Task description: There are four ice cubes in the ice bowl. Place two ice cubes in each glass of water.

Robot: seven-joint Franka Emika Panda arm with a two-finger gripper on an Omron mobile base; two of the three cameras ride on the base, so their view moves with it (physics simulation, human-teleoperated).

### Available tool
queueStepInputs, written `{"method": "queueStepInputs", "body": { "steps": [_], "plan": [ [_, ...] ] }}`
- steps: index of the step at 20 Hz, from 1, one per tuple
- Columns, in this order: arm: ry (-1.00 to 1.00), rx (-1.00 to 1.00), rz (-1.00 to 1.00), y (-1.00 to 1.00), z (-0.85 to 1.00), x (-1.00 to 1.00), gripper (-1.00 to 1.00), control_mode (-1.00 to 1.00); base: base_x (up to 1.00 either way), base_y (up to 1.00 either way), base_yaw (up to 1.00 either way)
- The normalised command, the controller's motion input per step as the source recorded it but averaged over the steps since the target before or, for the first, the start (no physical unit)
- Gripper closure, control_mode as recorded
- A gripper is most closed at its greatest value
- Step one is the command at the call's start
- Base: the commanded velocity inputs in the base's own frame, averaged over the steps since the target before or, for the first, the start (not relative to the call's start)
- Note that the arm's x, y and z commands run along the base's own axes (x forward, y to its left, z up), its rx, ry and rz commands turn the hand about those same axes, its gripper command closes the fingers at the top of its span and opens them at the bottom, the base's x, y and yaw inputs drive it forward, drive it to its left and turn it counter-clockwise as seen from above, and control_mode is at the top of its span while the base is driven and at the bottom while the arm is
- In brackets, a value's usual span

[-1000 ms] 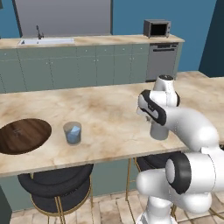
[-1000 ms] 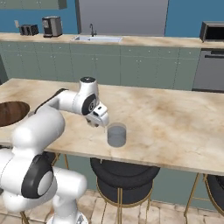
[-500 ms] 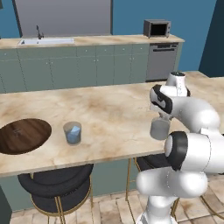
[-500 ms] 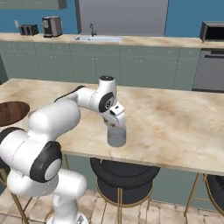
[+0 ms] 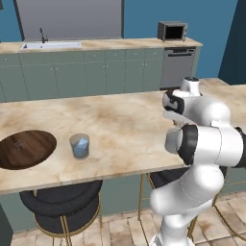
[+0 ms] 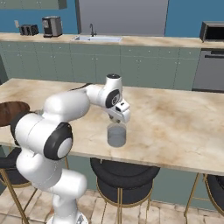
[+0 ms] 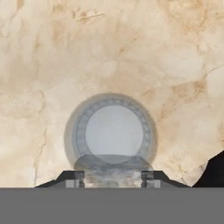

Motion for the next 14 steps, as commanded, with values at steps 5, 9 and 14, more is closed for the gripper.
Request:
{"method": "queueStepInputs", "body": {
  "steps": [5, 9, 14],
  "plan": [
    [0.01, -0.01, 0.0, 0.0, -0.4, 0.1, 1.0, -1.0, 0.0, 0.0, 0.0],
    [0.01, -0.01, 0.0, -0.05, -0.54, 0.0, 1.0, -1.0, 0.0, 0.0, 0.0],
    [0.0, 0.0, 0.0, -0.02, -0.31, 0.02, 1.0, -1.0, 0.0, 0.0, 0.0]
  ]
}}
